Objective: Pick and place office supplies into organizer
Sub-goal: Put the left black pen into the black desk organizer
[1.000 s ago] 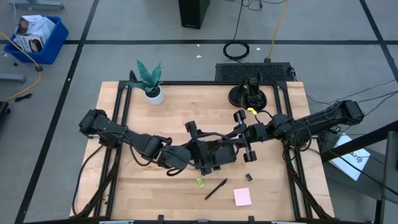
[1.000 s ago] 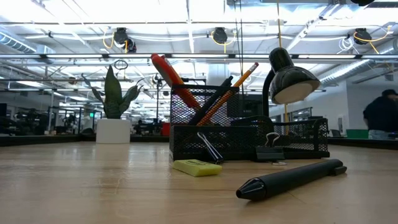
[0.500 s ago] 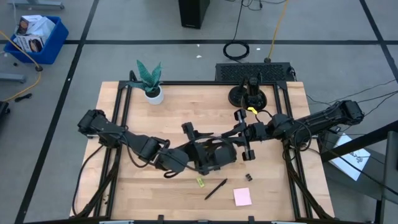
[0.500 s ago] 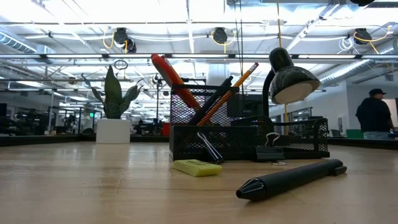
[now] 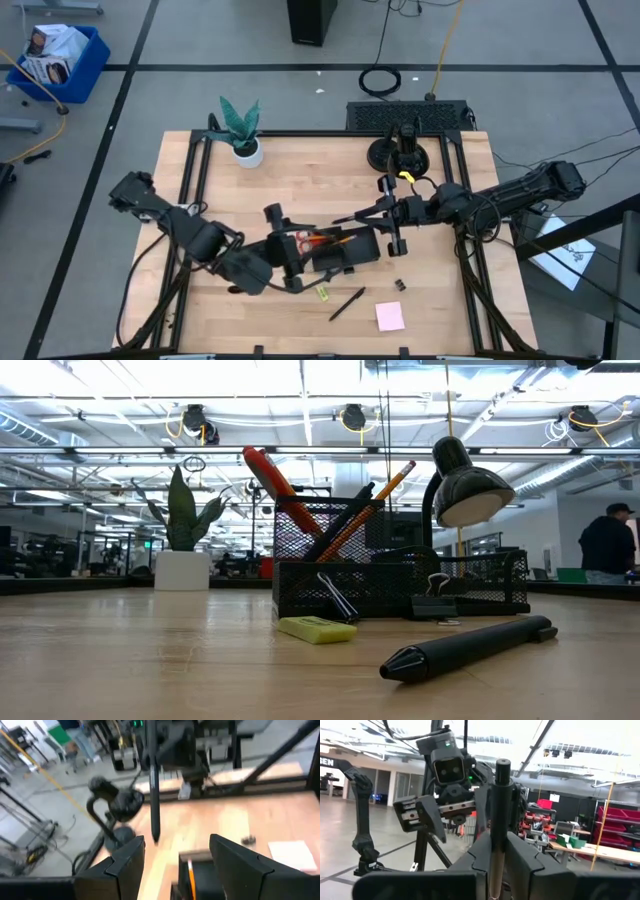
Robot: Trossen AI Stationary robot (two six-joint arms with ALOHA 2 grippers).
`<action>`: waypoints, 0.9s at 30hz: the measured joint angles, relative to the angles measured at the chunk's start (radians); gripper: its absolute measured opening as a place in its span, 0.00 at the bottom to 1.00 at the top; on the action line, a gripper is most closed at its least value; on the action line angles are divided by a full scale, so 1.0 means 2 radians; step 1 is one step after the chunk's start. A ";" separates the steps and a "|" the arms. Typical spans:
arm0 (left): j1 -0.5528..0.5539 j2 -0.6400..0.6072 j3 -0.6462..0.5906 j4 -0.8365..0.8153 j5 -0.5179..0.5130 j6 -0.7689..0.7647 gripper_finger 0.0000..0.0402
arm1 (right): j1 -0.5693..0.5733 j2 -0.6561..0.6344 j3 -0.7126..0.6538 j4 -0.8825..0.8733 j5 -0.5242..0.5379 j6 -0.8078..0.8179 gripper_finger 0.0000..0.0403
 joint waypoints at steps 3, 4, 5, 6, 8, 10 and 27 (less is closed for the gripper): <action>-0.010 -0.003 0.000 -0.054 -0.001 -0.047 0.57 | 0.000 -0.003 0.000 -0.003 0.000 0.000 0.06; -0.013 -0.004 0.000 -0.070 -0.002 -0.065 0.57 | 0.000 -0.004 0.000 -0.003 0.000 0.002 0.06; -0.015 -0.004 0.000 -0.084 -0.002 -0.082 0.57 | 0.000 -0.004 0.000 -0.004 0.000 0.004 0.07; -0.017 -0.003 0.000 -0.099 -0.002 -0.097 0.57 | 0.000 -0.004 0.000 -0.005 0.000 0.007 0.07; -0.020 -0.003 0.000 -0.122 -0.002 -0.118 0.57 | 0.000 -0.005 0.000 -0.007 0.000 0.009 0.07; -0.020 -0.003 0.000 -0.140 -0.002 -0.133 0.57 | 0.000 -0.005 0.000 -0.011 0.004 0.010 0.07; -0.003 -0.003 0.000 -0.312 -0.059 -0.259 0.57 | 0.000 0.004 0.000 -0.092 0.038 0.027 0.07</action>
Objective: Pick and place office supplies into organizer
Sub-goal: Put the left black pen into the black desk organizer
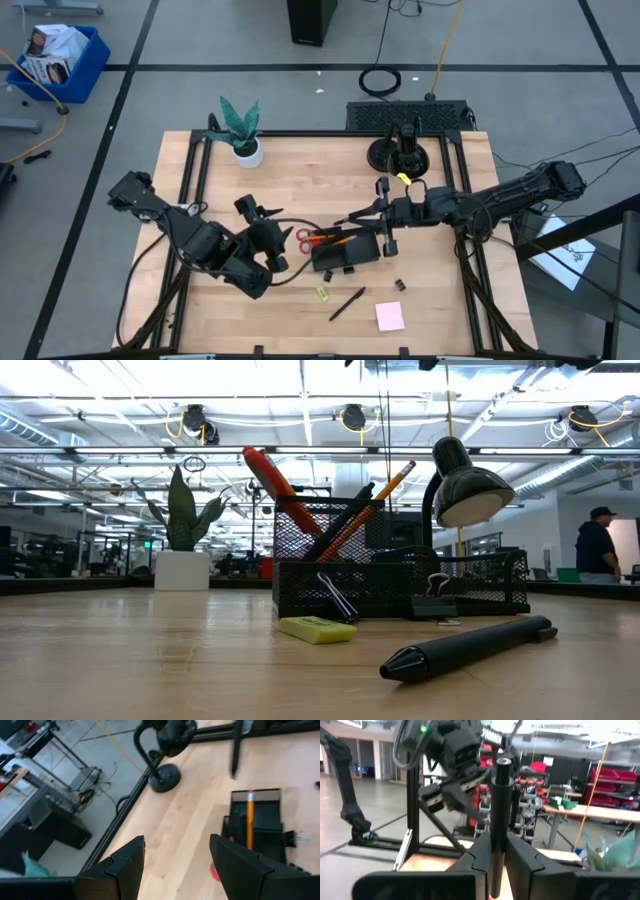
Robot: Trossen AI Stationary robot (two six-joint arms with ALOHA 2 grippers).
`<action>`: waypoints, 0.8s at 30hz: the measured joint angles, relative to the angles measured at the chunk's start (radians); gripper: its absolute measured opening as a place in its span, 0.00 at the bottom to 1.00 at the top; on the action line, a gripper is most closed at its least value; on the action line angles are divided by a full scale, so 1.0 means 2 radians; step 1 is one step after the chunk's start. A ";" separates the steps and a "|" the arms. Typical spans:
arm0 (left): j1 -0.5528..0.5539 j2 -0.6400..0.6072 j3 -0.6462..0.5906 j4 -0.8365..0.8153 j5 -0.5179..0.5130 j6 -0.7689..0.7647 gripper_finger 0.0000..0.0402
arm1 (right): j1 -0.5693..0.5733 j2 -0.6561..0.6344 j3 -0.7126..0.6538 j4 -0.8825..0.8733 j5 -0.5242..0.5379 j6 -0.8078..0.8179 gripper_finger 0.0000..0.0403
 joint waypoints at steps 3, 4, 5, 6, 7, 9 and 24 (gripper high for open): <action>0.007 0.000 0.000 -0.024 0.000 -0.018 0.57 | 0.000 0.016 0.000 0.000 -0.001 0.006 0.07; 0.009 0.000 0.000 -0.033 0.000 -0.023 0.57 | 0.000 0.023 0.000 0.000 -0.001 0.008 0.07; 0.011 0.000 0.000 -0.039 0.000 -0.027 0.57 | 0.000 0.031 0.000 -0.001 0.000 0.009 0.07; 0.013 0.000 0.000 -0.045 0.000 -0.033 0.57 | 0.000 0.039 0.000 -0.001 0.000 0.010 0.07; 0.015 0.000 0.000 -0.050 0.000 -0.037 0.57 | 0.000 0.047 0.000 0.000 0.000 0.013 0.07; 0.018 0.000 0.000 -0.060 0.001 -0.045 0.57 | 0.000 0.061 0.000 0.005 0.000 0.021 0.07; 0.021 0.000 0.000 -0.070 0.005 -0.050 0.57 | 0.000 0.120 0.000 0.008 0.000 0.039 0.07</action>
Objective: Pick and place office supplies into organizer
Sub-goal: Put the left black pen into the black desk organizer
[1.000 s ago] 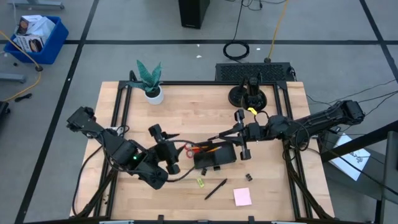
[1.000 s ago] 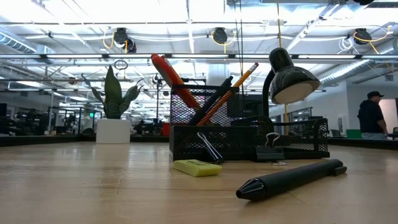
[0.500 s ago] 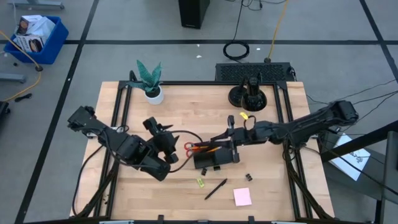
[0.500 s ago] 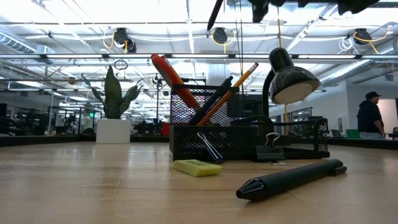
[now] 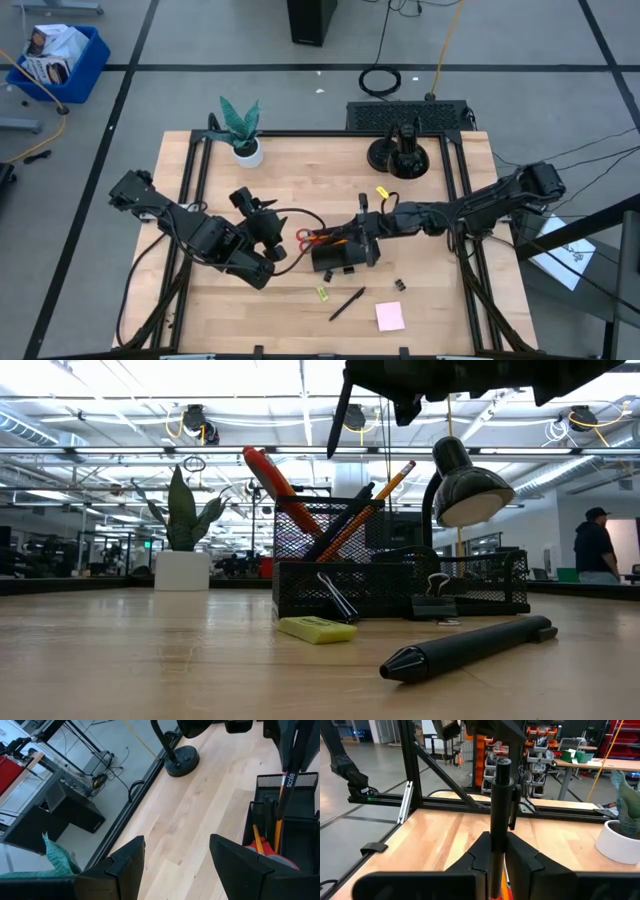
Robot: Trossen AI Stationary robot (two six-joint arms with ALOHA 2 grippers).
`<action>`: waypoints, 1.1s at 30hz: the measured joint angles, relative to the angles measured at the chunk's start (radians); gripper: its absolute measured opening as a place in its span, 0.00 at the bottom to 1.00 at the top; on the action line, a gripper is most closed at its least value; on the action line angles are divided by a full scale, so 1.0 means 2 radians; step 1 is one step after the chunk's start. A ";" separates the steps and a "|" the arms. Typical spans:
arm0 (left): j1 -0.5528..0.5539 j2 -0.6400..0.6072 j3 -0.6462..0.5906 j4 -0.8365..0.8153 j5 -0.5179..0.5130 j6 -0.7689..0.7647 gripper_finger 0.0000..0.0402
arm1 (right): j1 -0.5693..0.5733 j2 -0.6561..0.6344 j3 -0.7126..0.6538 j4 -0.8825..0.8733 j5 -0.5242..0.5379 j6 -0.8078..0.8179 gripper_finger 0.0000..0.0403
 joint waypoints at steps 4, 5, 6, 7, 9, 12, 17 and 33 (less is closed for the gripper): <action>0.000 0.000 0.000 0.000 0.004 0.000 0.57 | 0.000 0.006 0.000 0.002 0.000 0.000 0.07; 0.000 0.000 0.000 0.000 0.004 0.000 0.57 | 0.000 0.008 0.000 0.004 0.000 0.000 0.07; 0.000 0.000 0.000 0.000 0.004 0.000 0.57 | 0.000 0.011 0.000 0.006 0.000 0.002 0.08; 0.000 0.000 0.000 0.000 0.004 0.000 0.57 | 0.000 0.014 0.000 0.005 0.000 0.002 0.08; 0.000 0.000 0.000 0.000 0.004 0.000 0.57 | 0.000 0.020 0.000 0.002 0.000 0.002 0.07; 0.000 0.000 0.000 0.000 0.004 0.000 0.57 | 0.000 0.028 0.000 0.010 0.000 0.002 0.07; 0.000 0.000 0.000 0.000 0.004 -0.001 0.57 | 0.000 0.038 0.000 0.013 -0.001 0.008 0.08; 0.000 0.000 0.000 0.000 0.004 -0.004 0.57 | 0.000 0.038 0.000 0.007 0.000 0.012 0.07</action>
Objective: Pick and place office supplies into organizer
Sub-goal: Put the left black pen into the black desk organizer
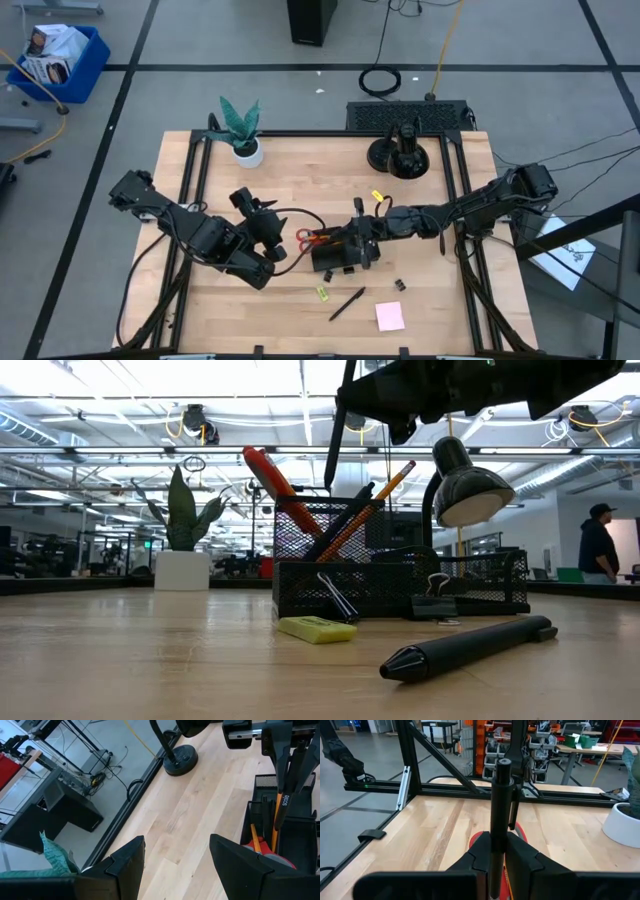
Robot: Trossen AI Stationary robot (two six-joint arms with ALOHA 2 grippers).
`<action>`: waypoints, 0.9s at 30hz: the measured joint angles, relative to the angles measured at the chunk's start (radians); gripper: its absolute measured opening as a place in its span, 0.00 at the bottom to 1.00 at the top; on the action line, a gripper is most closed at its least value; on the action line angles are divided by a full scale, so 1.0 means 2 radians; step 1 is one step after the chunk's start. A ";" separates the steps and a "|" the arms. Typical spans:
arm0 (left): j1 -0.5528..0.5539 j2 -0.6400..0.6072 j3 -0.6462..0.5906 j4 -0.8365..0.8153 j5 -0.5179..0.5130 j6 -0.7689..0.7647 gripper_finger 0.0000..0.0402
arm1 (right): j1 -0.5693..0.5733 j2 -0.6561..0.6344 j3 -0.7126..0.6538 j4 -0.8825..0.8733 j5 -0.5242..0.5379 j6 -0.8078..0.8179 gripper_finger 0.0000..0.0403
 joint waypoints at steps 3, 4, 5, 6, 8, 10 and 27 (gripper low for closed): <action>0.000 0.000 0.000 0.000 0.000 0.000 0.57 | 0.000 0.000 0.000 0.000 0.000 0.001 0.08; 0.000 0.000 0.000 0.000 0.000 0.000 0.57 | 0.000 0.000 0.000 0.000 0.000 0.001 0.08; 0.000 0.000 0.000 0.000 0.000 0.000 0.57 | 0.000 0.000 0.000 0.000 0.000 0.001 0.08; 0.000 0.000 0.000 0.000 0.000 0.000 0.57 | 0.000 0.000 0.000 -0.001 0.000 0.001 0.07; 0.000 0.000 0.000 0.000 0.000 0.000 0.57 | 0.000 0.000 0.000 -0.004 0.000 0.001 0.07; 0.000 0.000 0.000 0.000 0.000 0.000 0.57 | 0.000 0.000 0.000 -0.008 0.000 0.001 0.07; 0.000 0.000 0.000 0.001 0.001 -0.002 0.57 | -0.002 0.040 0.000 0.019 0.012 0.001 0.07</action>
